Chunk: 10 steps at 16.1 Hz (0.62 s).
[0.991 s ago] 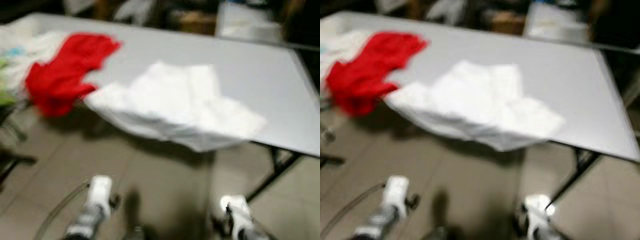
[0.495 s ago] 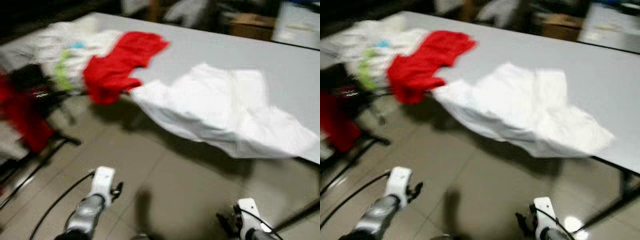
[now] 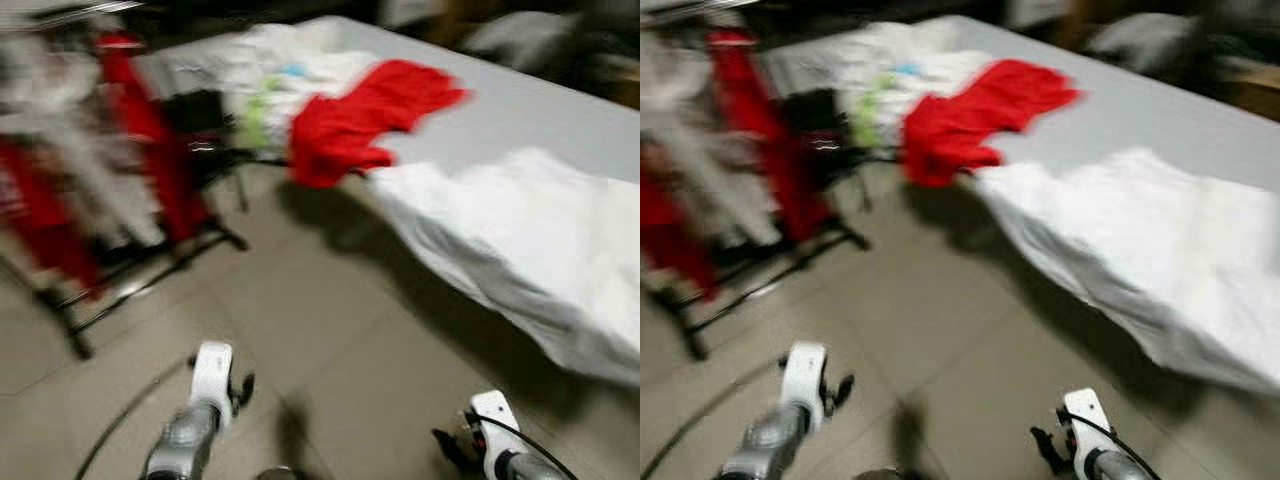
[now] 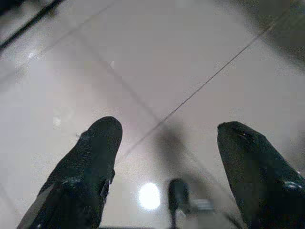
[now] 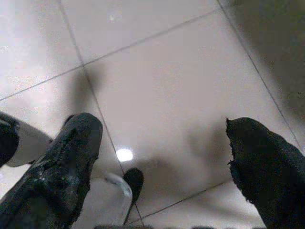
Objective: Hang hanger
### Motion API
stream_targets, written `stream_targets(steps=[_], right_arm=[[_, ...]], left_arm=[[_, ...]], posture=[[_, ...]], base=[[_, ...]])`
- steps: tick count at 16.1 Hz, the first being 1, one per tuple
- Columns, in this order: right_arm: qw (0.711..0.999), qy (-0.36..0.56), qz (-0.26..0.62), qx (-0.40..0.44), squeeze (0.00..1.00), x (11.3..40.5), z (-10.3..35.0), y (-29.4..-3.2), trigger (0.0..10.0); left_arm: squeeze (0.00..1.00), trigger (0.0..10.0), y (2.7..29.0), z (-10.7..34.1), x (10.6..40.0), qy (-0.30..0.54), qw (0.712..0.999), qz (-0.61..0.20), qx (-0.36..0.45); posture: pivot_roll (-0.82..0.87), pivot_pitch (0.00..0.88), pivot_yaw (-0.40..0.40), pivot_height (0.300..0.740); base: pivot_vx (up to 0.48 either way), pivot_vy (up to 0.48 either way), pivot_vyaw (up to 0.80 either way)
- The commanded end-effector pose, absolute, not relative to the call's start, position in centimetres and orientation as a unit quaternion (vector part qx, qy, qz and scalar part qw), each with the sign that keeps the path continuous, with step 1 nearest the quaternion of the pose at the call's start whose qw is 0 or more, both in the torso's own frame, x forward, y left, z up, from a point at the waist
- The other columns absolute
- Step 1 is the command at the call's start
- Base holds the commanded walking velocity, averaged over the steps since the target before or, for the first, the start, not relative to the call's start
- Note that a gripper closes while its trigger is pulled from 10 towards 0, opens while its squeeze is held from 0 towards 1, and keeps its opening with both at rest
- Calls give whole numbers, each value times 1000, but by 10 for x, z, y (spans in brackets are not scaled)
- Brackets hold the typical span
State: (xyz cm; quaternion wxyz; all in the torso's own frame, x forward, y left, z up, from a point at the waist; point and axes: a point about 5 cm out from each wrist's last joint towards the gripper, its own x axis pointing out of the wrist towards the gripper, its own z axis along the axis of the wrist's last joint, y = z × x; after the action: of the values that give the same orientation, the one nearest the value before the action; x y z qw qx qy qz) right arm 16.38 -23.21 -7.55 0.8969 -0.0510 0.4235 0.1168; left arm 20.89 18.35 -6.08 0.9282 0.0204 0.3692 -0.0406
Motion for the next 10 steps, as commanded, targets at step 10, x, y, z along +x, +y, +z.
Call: stream_targets(steps=[10], right_arm=[[924,356,123,-61,1000,175,-65,-231,10000]], left_arm=[[43,10000,188,-28,241,279,954,-70,79]], posture=[[7,0,12,740]], base=[[436,0,800]])
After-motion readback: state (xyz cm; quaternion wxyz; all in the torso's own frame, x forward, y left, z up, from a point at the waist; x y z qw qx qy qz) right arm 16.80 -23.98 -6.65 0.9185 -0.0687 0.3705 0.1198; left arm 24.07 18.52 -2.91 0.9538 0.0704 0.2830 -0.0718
